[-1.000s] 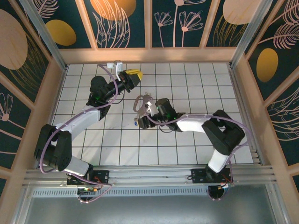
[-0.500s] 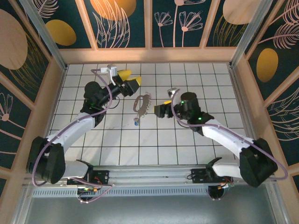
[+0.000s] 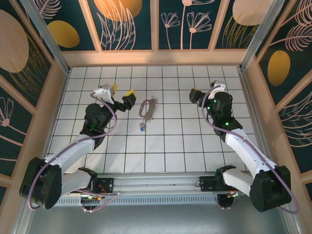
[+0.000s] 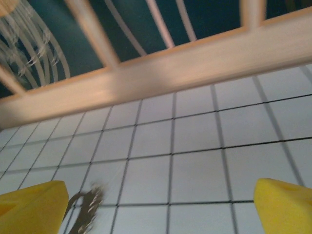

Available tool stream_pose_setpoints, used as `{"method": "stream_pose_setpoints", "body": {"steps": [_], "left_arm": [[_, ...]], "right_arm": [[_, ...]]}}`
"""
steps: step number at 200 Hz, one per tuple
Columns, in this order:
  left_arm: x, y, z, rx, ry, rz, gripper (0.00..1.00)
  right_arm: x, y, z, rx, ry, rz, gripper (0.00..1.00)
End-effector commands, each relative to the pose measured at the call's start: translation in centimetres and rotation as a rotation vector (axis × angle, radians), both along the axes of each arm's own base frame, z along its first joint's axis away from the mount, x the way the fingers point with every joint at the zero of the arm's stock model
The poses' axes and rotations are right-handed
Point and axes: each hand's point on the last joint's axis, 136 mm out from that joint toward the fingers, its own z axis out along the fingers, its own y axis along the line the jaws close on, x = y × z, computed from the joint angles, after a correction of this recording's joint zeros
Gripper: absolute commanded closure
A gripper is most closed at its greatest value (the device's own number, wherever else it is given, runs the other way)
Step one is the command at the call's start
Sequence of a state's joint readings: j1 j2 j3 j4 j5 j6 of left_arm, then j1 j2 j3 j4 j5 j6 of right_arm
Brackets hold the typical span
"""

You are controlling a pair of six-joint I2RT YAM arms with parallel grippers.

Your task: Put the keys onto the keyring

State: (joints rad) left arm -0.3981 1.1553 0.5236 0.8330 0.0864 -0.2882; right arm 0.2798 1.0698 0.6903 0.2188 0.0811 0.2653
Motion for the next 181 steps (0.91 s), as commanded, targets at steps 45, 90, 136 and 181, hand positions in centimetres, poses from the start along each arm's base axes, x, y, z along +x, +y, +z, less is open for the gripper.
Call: {"method": "stream_pose_setpoints", "body": {"steps": [45,90,136,181], "left_arm": [[0.9,6.1,-1.1,0.157,-0.119,0.348,0.01],[0.9,10.2,-5.1,0.172,-0.055,0.448,0.01],[0.3,13.9,-8.4,0.204,0.017,0.54,0.01],[-0.9,15.7,-9.4,0.222,0.038,0.584,0.01]], "right_arm": [[2.6,-7.8,-2.5,-0.059,-0.048,-0.324,0.01],[1.9,-11.5,-5.1,-0.092,-0.051,-0.411,0.01],[1.1,-12.0,-6.9,-0.165,-0.054,-0.415,0.01],[0.9,-11.9,-8.2,-0.201,-0.05,-0.4,0.01]]}}
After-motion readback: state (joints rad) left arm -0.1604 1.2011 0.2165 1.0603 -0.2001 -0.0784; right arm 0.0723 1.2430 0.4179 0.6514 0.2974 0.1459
